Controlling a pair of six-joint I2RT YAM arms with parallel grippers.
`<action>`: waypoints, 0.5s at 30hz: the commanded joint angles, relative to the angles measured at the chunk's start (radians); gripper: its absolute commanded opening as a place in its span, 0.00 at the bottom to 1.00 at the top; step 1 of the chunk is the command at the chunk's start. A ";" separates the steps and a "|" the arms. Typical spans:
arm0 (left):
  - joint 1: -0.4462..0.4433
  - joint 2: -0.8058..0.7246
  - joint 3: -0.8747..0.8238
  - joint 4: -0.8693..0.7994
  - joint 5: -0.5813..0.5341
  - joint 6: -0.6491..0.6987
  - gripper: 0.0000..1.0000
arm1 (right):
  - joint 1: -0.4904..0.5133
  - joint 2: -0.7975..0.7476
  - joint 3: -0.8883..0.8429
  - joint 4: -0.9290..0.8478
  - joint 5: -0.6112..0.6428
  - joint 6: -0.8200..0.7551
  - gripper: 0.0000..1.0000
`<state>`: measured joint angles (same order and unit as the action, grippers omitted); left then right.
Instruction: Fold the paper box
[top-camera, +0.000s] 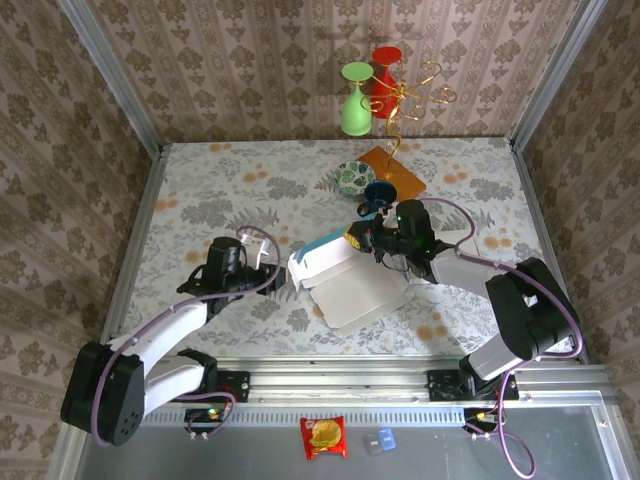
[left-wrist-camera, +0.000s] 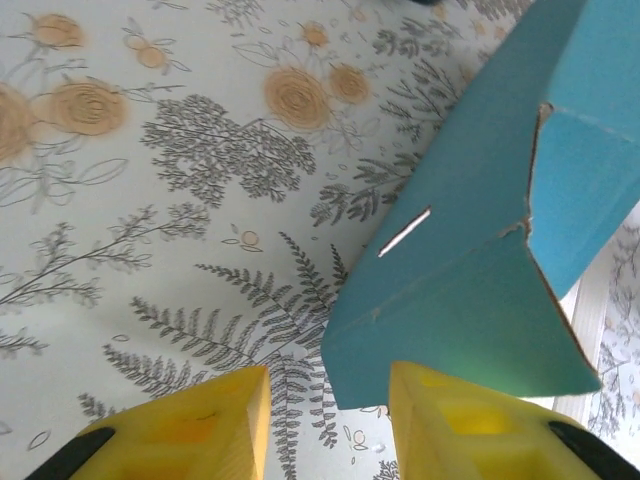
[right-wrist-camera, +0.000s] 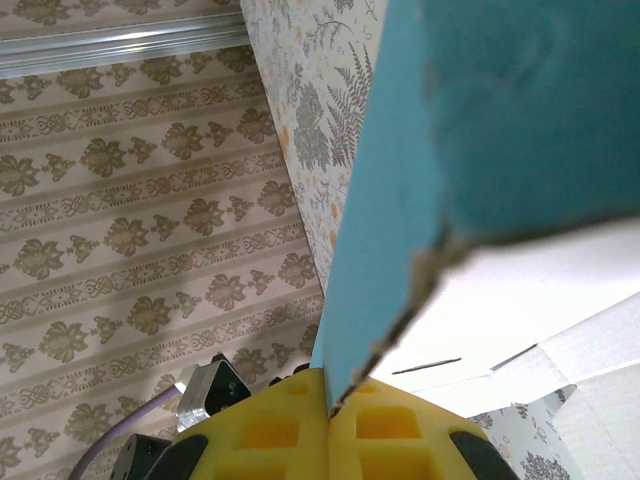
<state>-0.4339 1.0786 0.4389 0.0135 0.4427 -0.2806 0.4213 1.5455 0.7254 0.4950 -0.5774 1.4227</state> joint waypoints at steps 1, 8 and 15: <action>-0.016 0.025 0.025 0.048 0.030 0.080 0.37 | -0.005 0.018 -0.007 0.017 -0.021 -0.018 0.00; -0.069 0.096 0.068 0.050 0.019 0.127 0.37 | -0.005 0.016 -0.011 0.016 -0.024 -0.018 0.00; -0.118 0.157 0.131 0.022 -0.001 0.184 0.36 | -0.004 0.014 -0.012 0.024 -0.026 -0.007 0.00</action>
<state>-0.5369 1.2232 0.5270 0.0368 0.4446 -0.1520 0.4194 1.5532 0.7254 0.5102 -0.5835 1.4235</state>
